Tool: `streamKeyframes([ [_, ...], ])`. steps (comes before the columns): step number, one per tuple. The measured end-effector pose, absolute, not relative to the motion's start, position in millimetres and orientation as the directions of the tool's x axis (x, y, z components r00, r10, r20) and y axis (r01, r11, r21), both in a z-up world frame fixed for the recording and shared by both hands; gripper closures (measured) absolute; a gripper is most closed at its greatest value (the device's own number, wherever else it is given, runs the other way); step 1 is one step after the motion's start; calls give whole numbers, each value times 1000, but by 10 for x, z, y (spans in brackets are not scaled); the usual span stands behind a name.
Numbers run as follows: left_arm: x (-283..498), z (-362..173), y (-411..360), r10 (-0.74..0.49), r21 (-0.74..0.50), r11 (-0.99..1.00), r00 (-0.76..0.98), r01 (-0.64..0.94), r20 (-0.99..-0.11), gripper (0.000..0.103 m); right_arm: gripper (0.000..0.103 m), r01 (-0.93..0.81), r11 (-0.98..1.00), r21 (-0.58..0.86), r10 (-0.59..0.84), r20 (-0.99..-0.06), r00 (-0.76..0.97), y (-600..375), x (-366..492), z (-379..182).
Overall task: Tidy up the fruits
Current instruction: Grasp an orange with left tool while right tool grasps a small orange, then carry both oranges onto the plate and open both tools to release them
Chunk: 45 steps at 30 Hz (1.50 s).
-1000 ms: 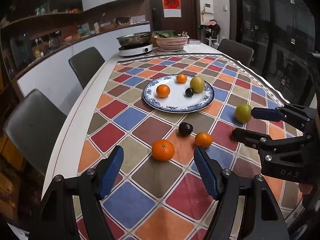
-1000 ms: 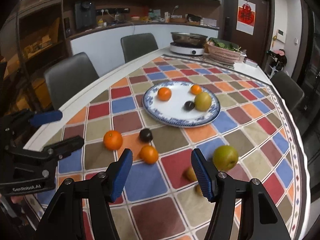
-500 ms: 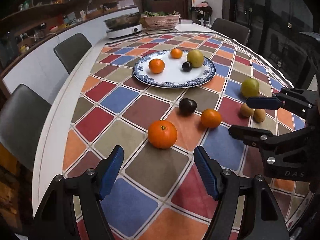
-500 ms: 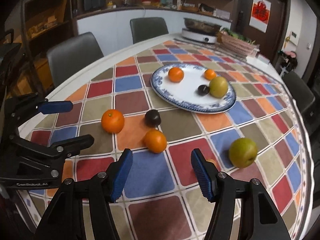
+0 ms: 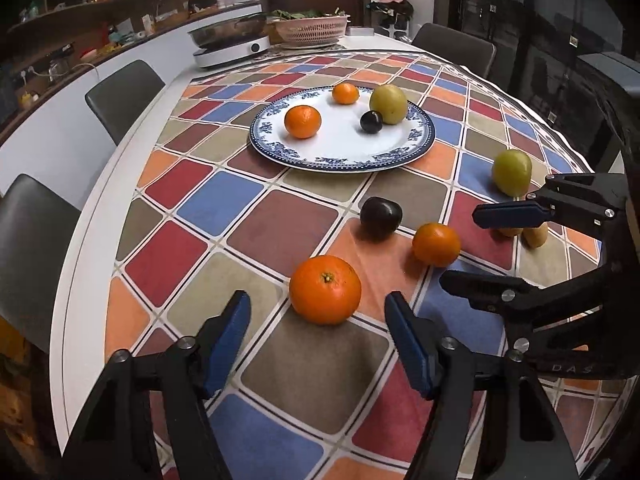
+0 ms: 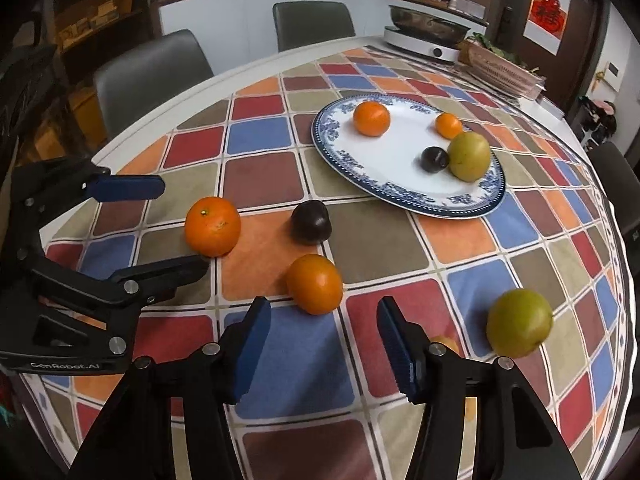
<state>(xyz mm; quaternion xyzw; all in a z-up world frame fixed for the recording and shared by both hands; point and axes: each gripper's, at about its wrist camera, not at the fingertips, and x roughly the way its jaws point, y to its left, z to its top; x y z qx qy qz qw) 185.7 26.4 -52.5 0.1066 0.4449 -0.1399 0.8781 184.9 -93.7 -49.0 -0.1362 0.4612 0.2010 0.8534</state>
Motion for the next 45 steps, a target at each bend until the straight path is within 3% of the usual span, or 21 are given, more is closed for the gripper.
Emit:
streamKeyframes([
  [15,2015,-643,202,-174,21,939,526,344,-832,53,61,-479,878,-19,231,-858,459,-882,2025,-590],
  [18,2045,-662,209,-175,7,943,516,332,-838,58,70,-481,877,8,251,-861,442,-885,2032,-601],
  [45,1769,-80,175,-187,-12,962,622,274,-760,62,70,-387,921,50,287,-759,585,-1147,1815,2],
])
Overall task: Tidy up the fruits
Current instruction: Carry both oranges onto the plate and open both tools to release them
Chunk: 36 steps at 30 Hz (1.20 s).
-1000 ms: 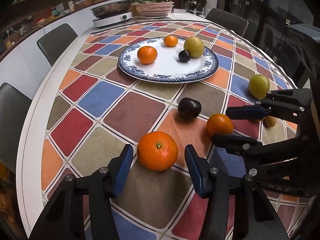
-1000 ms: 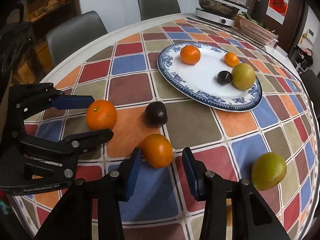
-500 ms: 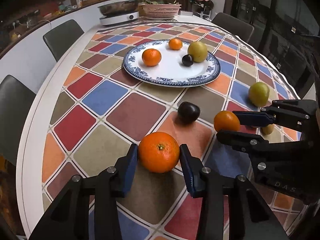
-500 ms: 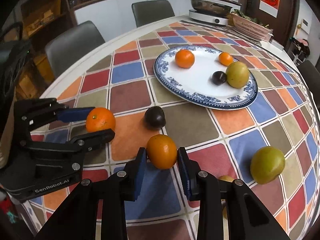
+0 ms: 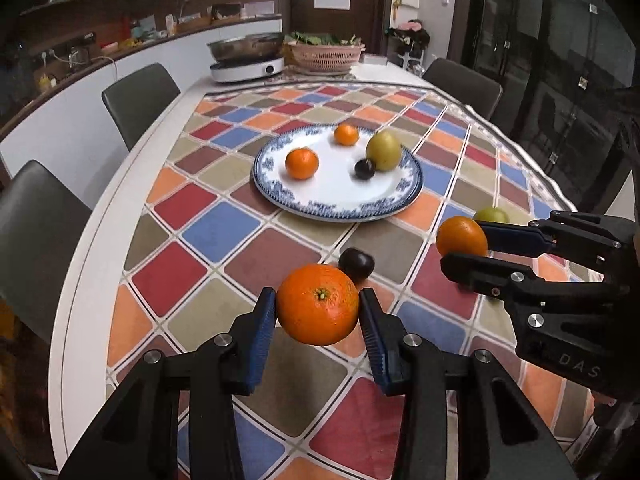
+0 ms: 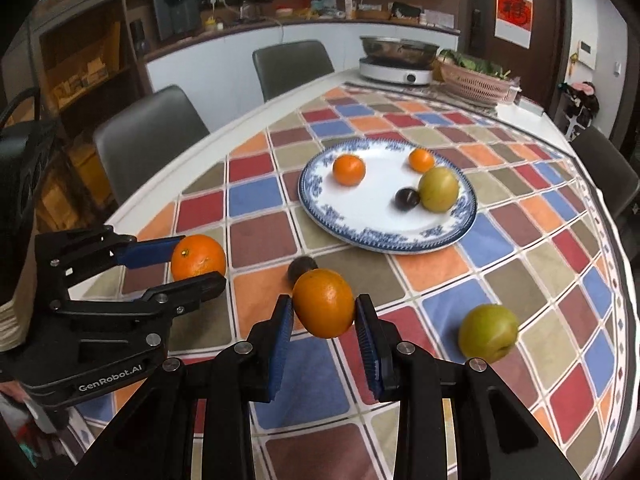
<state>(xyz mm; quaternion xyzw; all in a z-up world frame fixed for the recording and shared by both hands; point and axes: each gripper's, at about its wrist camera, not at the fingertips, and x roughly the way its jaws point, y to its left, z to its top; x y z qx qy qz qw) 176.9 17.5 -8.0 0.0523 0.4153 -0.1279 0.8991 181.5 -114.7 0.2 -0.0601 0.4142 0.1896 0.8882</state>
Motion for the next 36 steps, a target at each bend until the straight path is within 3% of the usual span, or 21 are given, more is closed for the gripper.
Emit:
streamKeyframes([
  [16,1790,461,79,-199,10,960,703,281,-683,62,70,-362,931,54,302,-673,675,-1311,1816,530],
  [36,2530,591,-114,-213,9,953,693,302,-689,62,70,-318,939,131,309,-728,612,-1525,2623,607],
])
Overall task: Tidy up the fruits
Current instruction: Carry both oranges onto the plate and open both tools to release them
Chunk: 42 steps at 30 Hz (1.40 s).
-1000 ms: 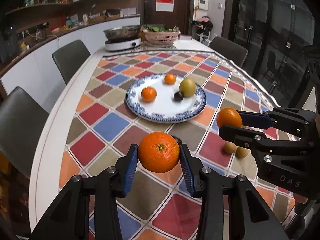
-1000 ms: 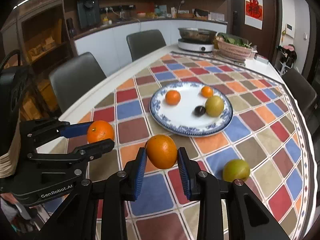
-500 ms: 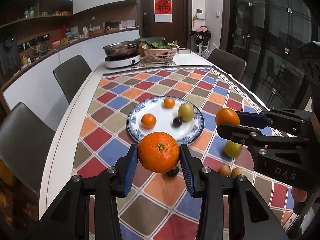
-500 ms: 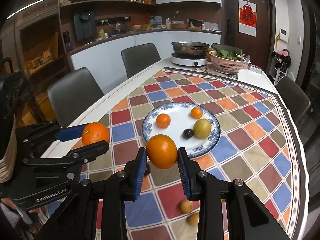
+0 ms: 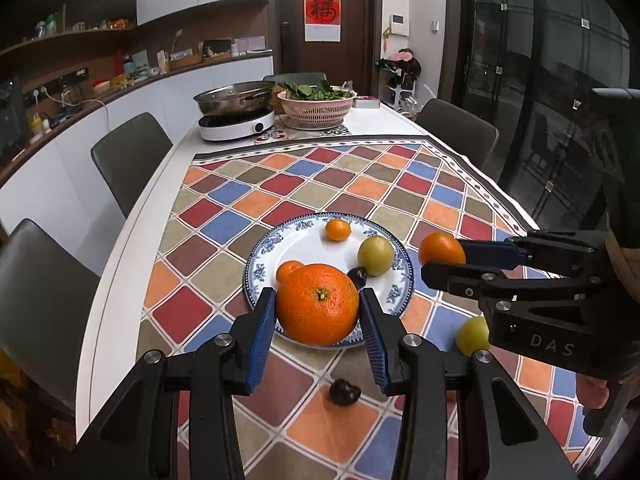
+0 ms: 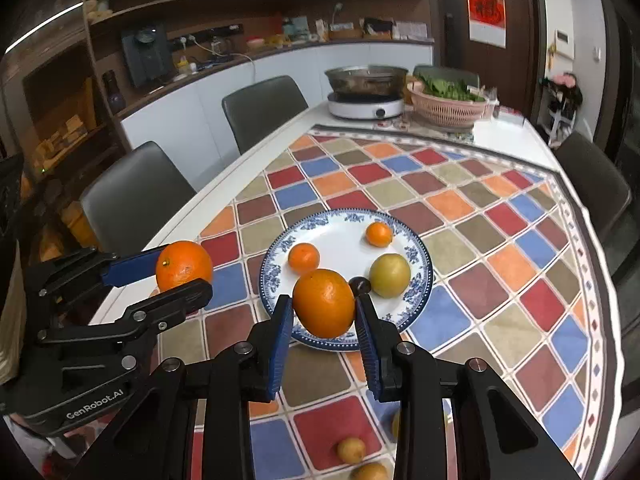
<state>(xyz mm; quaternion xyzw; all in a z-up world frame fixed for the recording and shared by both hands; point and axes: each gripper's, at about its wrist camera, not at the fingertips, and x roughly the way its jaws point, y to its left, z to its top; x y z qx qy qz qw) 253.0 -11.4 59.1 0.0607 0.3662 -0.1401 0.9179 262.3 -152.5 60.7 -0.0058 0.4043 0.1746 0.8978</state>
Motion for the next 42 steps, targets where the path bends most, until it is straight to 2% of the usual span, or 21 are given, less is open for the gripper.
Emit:
streamKeyframes([
  [24,3352,-73,-135,-200,-37,959,581,280,-789,62,70,-283,945,165,279,-856,435,-1510,3388,-140],
  [37,3428,-185,-130,-187,-36,961,555,273,-810,61,70,-279,945,171,280,-864,418,-1485,3457,-232],
  [39,3407,-160,-126,-188,-33,961,564,274,-804,52,66,-270,947,174,279,-861,425,-1504,3461,-218],
  [42,3359,-83,-132,-178,-14,962,589,271,-788,47,59,-268,948,172,281,-848,449,-1523,3430,-159],
])
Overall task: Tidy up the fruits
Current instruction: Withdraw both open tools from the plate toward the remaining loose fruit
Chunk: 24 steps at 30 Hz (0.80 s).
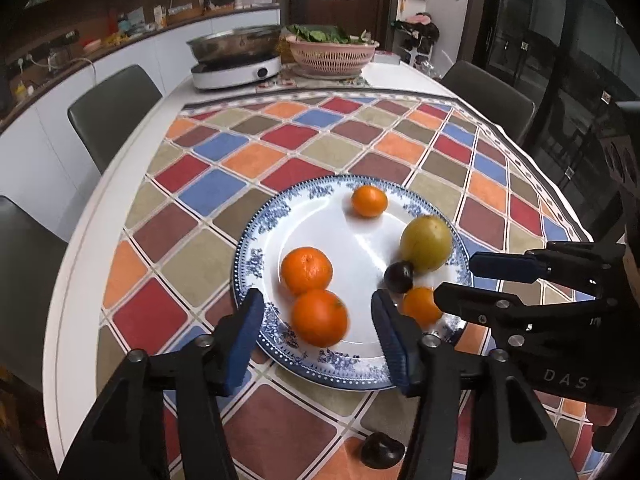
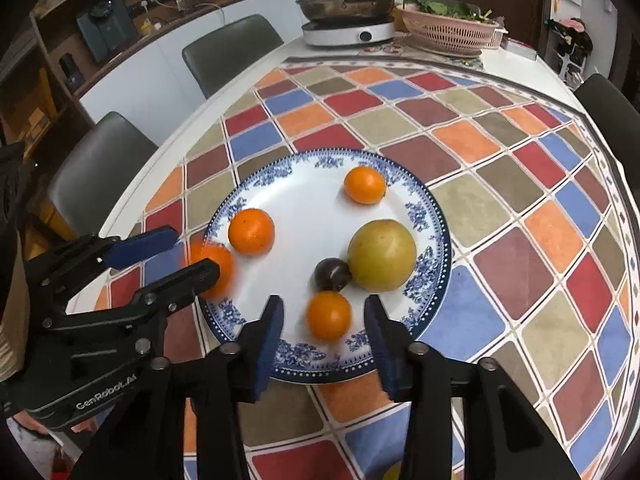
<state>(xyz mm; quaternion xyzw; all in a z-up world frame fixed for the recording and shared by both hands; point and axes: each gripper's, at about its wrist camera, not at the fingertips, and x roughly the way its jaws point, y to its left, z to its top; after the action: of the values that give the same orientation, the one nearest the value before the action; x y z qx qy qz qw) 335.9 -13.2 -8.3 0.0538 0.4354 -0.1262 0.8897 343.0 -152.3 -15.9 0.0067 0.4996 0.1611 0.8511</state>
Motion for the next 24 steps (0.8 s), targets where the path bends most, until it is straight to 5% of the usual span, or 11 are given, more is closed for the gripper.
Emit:
streamKeyframes([
  [24,2134,632,-177,-181,36,962,730,271,-659,41,49,-243,968,55,205,-728,654,-1747,2314,555],
])
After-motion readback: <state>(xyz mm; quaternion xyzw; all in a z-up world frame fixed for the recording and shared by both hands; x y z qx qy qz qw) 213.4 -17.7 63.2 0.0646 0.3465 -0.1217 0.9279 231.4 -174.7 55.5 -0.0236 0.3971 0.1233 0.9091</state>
